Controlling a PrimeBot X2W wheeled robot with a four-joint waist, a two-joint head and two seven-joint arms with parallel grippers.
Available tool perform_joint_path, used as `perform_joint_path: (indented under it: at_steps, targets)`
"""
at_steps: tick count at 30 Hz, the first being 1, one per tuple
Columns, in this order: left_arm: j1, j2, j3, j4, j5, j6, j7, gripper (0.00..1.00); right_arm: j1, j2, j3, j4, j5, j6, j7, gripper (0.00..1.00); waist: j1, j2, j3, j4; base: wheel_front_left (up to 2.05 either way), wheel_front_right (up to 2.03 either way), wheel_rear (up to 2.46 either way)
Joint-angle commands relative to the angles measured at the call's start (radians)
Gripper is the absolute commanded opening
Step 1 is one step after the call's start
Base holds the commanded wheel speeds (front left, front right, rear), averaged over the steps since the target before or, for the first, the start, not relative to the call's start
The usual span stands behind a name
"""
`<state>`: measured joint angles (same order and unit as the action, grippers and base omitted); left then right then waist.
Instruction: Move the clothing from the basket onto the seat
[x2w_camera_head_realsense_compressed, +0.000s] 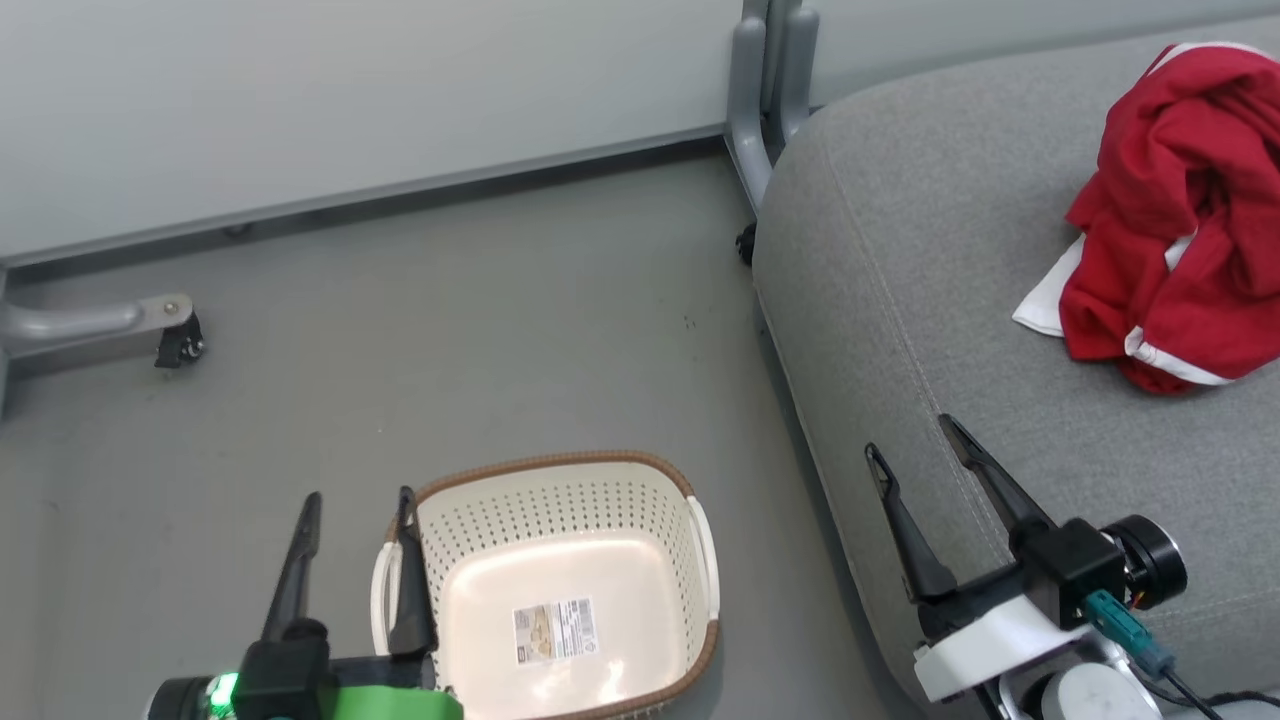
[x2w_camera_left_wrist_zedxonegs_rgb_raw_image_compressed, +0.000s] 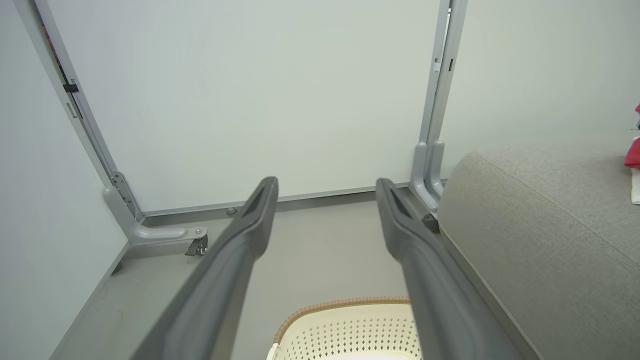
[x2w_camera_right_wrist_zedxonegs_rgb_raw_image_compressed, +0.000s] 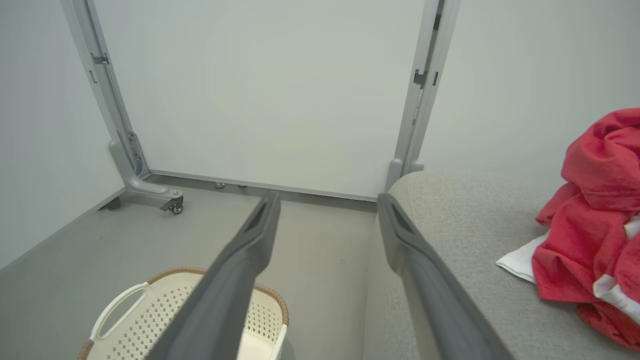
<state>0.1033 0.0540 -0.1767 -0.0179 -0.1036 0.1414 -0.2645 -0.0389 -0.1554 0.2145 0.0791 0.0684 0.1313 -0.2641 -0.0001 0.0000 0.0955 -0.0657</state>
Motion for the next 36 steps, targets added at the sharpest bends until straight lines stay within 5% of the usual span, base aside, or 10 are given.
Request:
perform_joint_path:
  at_steps: [1, 14, 30, 31, 36]
  targets:
    - [0.044, 0.0, 0.022, -0.028, 0.002, 0.015, 0.001, 1.0, 0.036, 0.005, -0.007, -0.03, -0.011, -0.001, -0.001, 1.0, 0.0001, 0.0, -0.108, 0.029, 0.0, 0.0, 0.0]
    - [0.226, -0.001, 0.095, -0.127, 0.022, -0.109, 0.001, 1.0, 0.258, 0.069, -0.137, -0.158, -0.025, -0.001, -0.001, 1.0, 0.0001, 0.0, -0.183, 0.029, 0.0, 0.0, 0.0]
    - [0.256, -0.002, 0.114, -0.122, 0.04, -0.123, 0.001, 1.0, 0.317, 0.084, -0.171, -0.169, -0.018, -0.001, -0.001, 1.0, 0.0001, 0.0, -0.219, 0.028, 0.0, 0.0, 0.0]
    - [0.243, -0.004, 0.112, -0.12, 0.04, -0.12, 0.0, 0.0, 0.304, 0.082, -0.17, -0.168, -0.02, 0.0, 0.0, 0.0, 0.0001, 0.0, -0.219, 0.028, 0.0, 0.0, 0.0]
    - [0.243, -0.006, 0.106, -0.092, 0.014, -0.119, 0.002, 0.0, 0.304, 0.084, -0.165, -0.137, 0.007, 0.0, 0.003, 0.0, 0.0001, 0.0, -0.218, 0.029, 0.0, 0.0, 0.0]
